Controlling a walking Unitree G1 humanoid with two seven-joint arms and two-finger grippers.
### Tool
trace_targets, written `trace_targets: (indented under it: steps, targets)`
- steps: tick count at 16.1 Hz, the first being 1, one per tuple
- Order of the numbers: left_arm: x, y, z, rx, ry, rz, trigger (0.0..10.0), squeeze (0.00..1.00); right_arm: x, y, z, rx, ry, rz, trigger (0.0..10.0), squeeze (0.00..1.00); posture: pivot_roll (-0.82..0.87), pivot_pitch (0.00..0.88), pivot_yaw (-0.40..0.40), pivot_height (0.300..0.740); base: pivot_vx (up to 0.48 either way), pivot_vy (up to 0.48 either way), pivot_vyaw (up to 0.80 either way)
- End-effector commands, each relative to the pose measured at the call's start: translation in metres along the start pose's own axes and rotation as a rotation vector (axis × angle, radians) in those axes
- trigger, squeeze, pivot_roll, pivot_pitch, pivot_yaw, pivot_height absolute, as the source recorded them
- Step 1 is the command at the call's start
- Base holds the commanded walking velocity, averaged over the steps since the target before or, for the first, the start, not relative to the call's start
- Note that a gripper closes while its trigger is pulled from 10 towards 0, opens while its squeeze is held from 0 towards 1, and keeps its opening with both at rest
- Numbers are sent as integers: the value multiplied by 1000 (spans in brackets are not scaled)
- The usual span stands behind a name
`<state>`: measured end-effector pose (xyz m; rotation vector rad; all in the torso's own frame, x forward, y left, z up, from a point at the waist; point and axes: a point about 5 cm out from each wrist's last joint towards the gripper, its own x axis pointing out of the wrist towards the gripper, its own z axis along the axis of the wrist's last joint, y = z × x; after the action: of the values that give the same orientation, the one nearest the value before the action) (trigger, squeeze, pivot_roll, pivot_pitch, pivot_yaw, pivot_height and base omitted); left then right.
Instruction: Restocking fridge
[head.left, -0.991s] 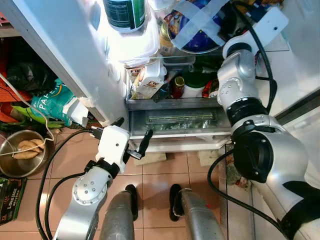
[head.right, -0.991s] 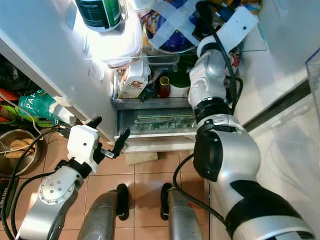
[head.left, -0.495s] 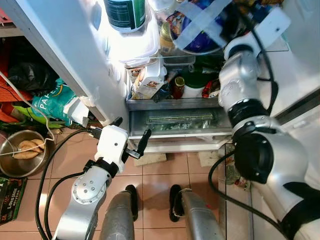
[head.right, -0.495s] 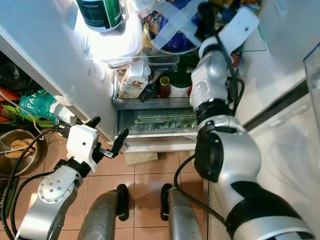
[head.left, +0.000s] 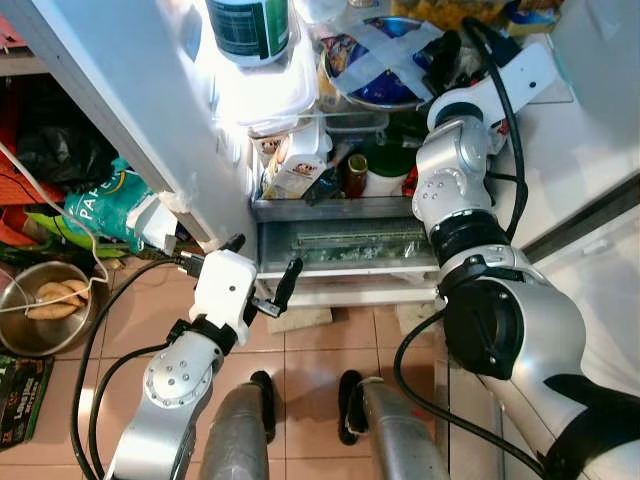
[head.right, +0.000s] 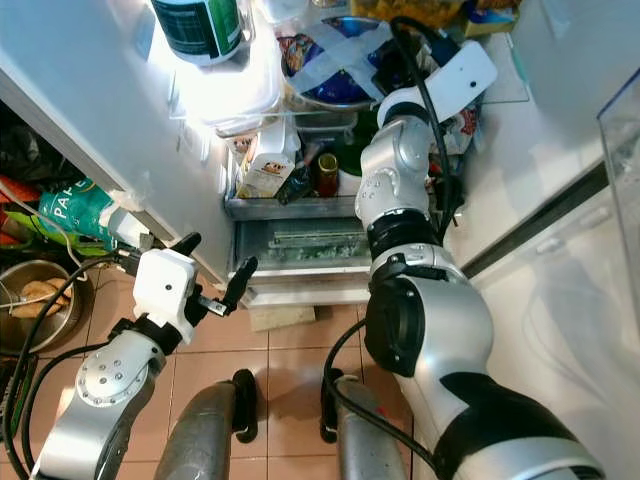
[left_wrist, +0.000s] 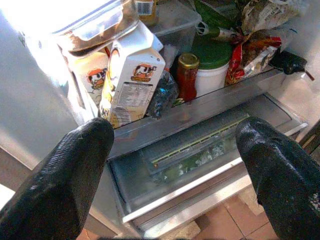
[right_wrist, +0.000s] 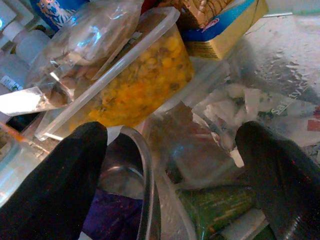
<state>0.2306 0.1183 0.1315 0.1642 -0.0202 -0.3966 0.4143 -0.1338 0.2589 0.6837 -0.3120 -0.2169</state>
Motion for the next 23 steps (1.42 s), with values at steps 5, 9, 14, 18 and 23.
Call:
trace_targets:
  steps: [5,9,14,18,23]
  targets:
    - [-1,0,-7,1,25,4,10000,0,4,1,20,-238,-132,91,10000,1000,183,290,31,740,0,0,0]
    - [0,-1,-6,2,20,2,10000,0,0,8,24,-406,-219,158,10000,1000,181,288,34,740,0,0,0]
    - [4,4,-6,10,14,12,10000,0,-12,-32,24,-506,-212,246,10000,1000,156,266,35,740,0,0,0]
    - [15,4,-5,6,-10,6,10000,0,-30,-74,35,-620,-205,218,10000,1000,111,233,37,740,0,0,0]
    - [21,9,-7,35,-35,56,10000,0,-74,-97,18,-658,-75,237,10000,1000,82,179,31,740,0,0,0]
